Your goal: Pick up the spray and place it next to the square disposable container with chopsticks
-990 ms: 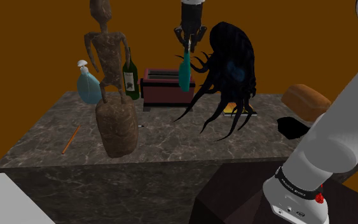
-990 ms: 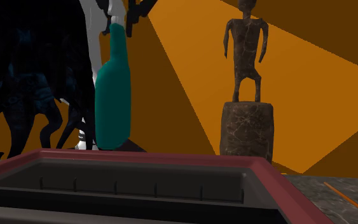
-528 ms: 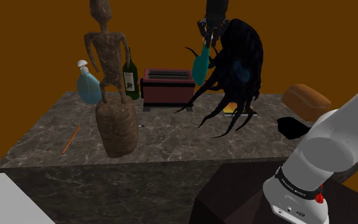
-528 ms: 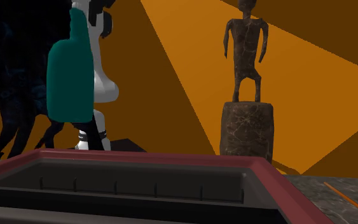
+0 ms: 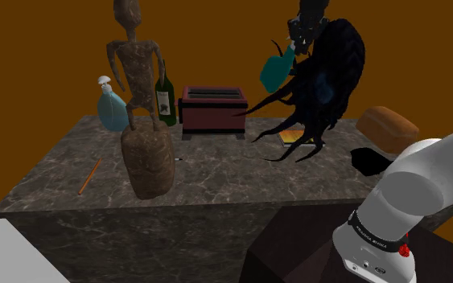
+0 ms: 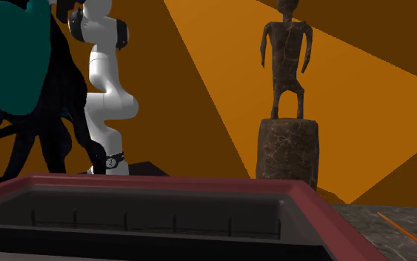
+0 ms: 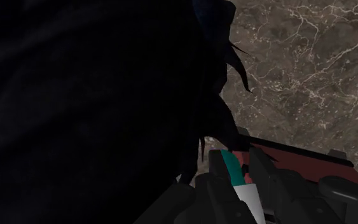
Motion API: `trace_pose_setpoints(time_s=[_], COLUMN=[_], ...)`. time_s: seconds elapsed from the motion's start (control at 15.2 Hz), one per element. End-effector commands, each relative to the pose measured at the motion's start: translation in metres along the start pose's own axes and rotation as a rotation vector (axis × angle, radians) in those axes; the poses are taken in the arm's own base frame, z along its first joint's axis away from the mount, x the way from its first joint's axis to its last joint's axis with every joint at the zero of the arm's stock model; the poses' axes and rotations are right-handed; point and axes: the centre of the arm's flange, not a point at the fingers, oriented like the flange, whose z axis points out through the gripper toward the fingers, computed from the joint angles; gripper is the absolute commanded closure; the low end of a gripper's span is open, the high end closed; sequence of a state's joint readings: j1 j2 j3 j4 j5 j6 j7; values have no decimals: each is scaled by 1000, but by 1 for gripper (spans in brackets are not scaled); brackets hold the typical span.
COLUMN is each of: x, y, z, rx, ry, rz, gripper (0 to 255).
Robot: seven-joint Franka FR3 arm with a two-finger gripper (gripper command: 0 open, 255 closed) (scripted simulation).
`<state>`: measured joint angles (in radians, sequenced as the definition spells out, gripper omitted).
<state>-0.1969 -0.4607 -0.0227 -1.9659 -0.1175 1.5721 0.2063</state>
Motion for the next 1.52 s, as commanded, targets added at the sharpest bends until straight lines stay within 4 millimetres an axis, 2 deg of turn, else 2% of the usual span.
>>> trace_pose_setpoints(time_s=[0.0, 1.19, 1.25, 1.45], x=[-12, -119, -121, -122], y=[24, 229, 233, 231], z=[-2, -59, -60, -44], rx=[-2, -2, -2, -2], ry=[-12, -12, -12, -12], rz=[1, 1, 1, 1], gripper=[255, 255, 255, 255])
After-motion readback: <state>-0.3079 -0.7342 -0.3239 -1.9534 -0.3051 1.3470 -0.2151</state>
